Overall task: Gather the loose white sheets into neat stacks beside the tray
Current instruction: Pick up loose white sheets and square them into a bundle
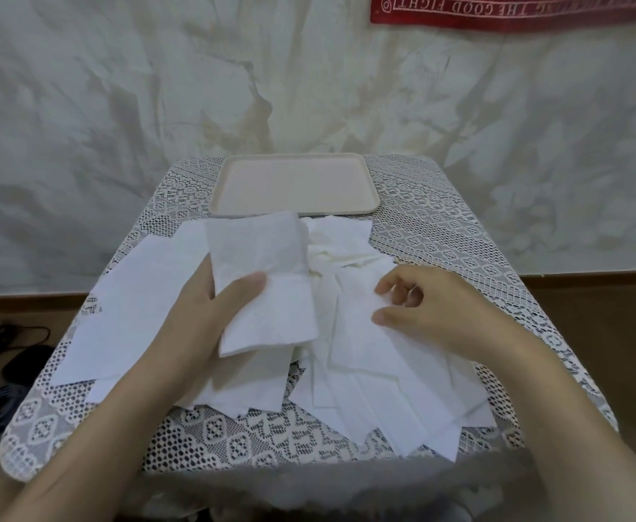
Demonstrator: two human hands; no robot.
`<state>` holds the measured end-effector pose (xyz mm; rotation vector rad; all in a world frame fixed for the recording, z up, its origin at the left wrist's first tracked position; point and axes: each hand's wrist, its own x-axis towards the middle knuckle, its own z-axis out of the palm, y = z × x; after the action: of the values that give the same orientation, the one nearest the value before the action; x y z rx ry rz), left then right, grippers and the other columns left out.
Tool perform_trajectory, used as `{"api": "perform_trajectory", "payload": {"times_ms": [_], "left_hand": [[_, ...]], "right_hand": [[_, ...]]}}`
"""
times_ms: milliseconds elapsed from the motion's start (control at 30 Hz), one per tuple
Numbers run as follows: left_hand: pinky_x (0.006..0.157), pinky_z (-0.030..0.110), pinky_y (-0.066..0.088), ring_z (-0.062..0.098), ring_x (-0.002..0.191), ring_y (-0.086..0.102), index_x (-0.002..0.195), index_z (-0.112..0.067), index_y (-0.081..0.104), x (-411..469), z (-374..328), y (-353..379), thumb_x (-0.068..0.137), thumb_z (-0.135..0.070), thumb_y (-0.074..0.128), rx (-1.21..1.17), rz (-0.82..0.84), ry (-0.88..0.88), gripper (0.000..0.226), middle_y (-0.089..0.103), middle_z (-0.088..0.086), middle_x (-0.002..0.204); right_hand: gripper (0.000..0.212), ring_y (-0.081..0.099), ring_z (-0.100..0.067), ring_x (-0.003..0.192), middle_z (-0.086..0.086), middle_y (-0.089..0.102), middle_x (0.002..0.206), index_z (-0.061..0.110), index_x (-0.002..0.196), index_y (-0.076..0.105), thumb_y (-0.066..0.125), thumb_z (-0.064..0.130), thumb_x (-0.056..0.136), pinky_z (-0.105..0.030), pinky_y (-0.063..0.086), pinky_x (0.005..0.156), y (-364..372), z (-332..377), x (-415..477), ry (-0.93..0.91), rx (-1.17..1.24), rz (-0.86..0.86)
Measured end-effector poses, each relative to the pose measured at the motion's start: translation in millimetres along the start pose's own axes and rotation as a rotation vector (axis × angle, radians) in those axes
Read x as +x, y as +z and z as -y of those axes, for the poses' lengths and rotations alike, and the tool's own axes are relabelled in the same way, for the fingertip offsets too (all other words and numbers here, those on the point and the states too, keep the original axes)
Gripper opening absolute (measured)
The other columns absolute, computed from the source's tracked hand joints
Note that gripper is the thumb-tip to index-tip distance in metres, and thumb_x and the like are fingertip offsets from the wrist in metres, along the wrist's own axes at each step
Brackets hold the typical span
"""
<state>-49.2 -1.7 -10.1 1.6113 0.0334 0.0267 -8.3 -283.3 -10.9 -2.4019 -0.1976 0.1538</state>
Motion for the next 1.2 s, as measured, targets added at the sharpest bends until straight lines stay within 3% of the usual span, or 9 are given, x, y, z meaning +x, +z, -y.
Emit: {"api": "perform_trajectory", "payload": {"times_ms": [133,267,367,467,533,667,900,1067,1200], "left_hand": [[0.094,0.046,0.056,0.016,0.110,0.075,0.129,-0.037,0.064,-4,1,2,0.086,-0.043,0.070,0.014,0.007,0.005,0.044,0.077,-0.009,0.122],[0.089,0.041,0.055,0.016,0.108,0.075,0.131,-0.034,0.063,-6,-1,7,0.086,-0.039,0.078,0.018,0.019,0.007,0.048,0.077,-0.009,0.121],[0.088,0.041,0.056,0.016,0.108,0.075,0.130,-0.033,0.063,-6,-2,10,0.084,-0.040,0.067,0.011,0.021,0.011,0.047,0.077,-0.008,0.120],[0.093,0.045,0.056,0.017,0.110,0.074,0.132,-0.034,0.062,-6,-2,10,0.087,-0.040,0.072,0.018,0.020,-0.005,0.047,0.076,-0.008,0.123],[0.093,0.045,0.056,0.017,0.111,0.074,0.133,-0.035,0.062,-5,-1,10,0.089,-0.039,0.077,0.026,0.023,-0.010,0.047,0.076,-0.008,0.124],[0.086,0.039,0.057,0.016,0.108,0.075,0.132,-0.034,0.062,-5,-2,13,0.088,-0.038,0.077,0.014,0.021,-0.019,0.047,0.077,-0.009,0.120],[0.086,0.039,0.057,0.015,0.106,0.075,0.133,-0.033,0.061,-9,-3,17,0.085,-0.040,0.067,0.018,0.029,-0.021,0.049,0.077,-0.009,0.120],[0.083,0.039,0.056,0.012,0.102,0.076,0.130,-0.036,0.062,-10,-3,20,0.084,-0.042,0.065,0.039,0.028,-0.015,0.047,0.078,-0.012,0.116],[0.075,0.028,0.058,0.011,0.100,0.076,0.131,-0.034,0.061,-10,-4,20,0.084,-0.042,0.064,0.045,0.041,-0.013,0.048,0.078,-0.012,0.115]], "right_hand": [[0.016,0.050,0.002,0.059,0.021,0.059,0.070,0.032,0.083,0.068,0.084,0.032,0.080,-0.026,0.043,0.063,-2,-7,-4,-0.031,0.032,0.027],[0.019,0.046,0.000,0.059,0.024,0.055,0.064,0.027,0.075,0.063,0.080,0.028,0.084,-0.029,0.039,0.063,1,-9,-2,-0.086,0.103,-0.036],[0.019,0.048,-0.004,0.062,0.019,0.058,0.068,0.026,0.078,0.061,0.076,0.027,0.089,-0.033,0.041,0.067,2,-14,1,-0.109,0.210,-0.148],[0.019,0.049,-0.012,0.062,0.006,0.060,0.068,0.022,0.079,0.059,0.073,0.029,0.091,-0.036,0.041,0.068,-3,-21,2,-0.064,0.248,-0.201],[0.019,0.049,-0.015,0.062,0.001,0.059,0.067,0.017,0.082,0.058,0.069,0.029,0.092,-0.036,0.040,0.066,-9,-26,-3,-0.010,0.216,-0.157],[0.021,0.047,-0.013,0.059,0.009,0.054,0.063,0.017,0.077,0.056,0.066,0.027,0.091,-0.035,0.037,0.064,-17,-29,-18,0.057,0.067,-0.032],[0.033,0.062,-0.011,0.071,0.008,0.067,0.078,0.026,0.088,0.063,0.074,0.057,0.082,-0.031,0.039,0.062,-23,-16,-34,0.232,-0.139,0.066],[0.024,0.059,-0.012,0.060,0.008,0.063,0.069,0.022,0.086,0.066,0.081,0.041,0.082,-0.030,0.045,0.059,-18,-25,-27,0.212,-0.024,0.084],[0.021,0.046,-0.009,0.051,0.008,0.054,0.062,0.019,0.076,0.062,0.079,0.026,0.088,-0.025,0.039,0.051,-10,-28,-19,0.162,0.144,0.039]]}}
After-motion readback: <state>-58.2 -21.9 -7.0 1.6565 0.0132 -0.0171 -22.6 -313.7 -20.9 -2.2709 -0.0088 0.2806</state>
